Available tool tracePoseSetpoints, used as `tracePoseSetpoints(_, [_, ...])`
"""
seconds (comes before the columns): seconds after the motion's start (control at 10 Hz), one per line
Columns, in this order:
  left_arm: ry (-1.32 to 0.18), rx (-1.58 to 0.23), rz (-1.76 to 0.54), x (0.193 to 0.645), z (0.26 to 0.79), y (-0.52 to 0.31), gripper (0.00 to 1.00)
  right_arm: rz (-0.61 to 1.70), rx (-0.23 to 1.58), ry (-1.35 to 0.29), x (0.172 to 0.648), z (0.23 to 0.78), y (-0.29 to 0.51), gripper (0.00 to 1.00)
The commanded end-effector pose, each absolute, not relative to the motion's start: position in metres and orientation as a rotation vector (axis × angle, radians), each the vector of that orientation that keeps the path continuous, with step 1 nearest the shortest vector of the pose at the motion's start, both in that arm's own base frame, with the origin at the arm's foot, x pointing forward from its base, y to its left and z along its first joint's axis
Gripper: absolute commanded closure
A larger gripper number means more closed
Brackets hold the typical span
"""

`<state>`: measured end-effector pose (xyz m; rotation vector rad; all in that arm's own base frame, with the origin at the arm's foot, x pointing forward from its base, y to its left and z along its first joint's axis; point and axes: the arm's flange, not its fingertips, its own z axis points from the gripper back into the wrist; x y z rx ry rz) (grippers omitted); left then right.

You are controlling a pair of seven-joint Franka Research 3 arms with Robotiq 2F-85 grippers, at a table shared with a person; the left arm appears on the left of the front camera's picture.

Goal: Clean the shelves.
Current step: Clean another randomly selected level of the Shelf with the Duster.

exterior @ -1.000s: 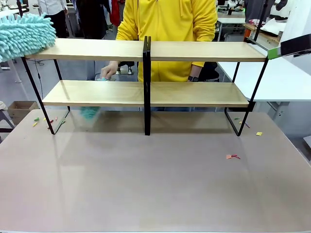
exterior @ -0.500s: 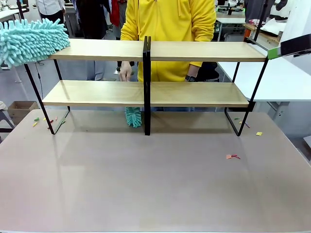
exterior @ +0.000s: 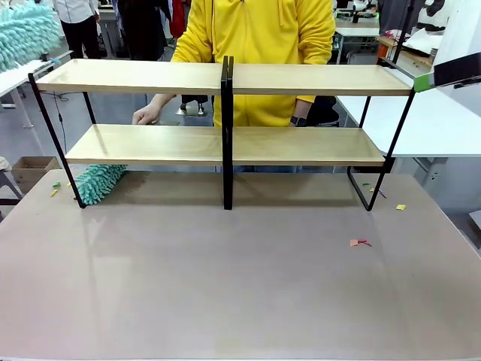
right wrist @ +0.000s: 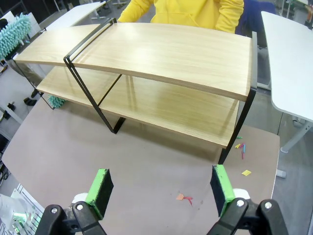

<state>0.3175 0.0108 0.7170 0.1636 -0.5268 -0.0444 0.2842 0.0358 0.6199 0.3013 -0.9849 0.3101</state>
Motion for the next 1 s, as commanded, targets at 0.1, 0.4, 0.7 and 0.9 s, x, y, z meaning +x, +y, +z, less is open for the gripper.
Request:
tracePoseSetpoints(0.1, [-0.573, 0.128, -0.071, 0.308, 0.714, -0.001, 0.87, 0.310, 0.306, -0.985, 0.284, 0.620, 0.035, 0.00])
tracePoseSetpoints(0.4, [-0.557, 0.102, -0.063, 0.310, 0.716, 0.003, 0.87, 0.310, 0.306, -0.985, 0.284, 0.620, 0.035, 0.00])
tracePoseSetpoints(0.7, [-0.613, -0.219, -0.204, 0.298, 0.738, 0.016, 0.87, 0.310, 0.306, -0.985, 0.284, 0.620, 0.035, 0.00])
tracePoseSetpoints(0.9, [-0.667, -0.514, -0.339, 0.288, 0.772, 0.056, 0.87, 0.310, 0.306, -0.985, 0.284, 0.620, 0.035, 0.00])
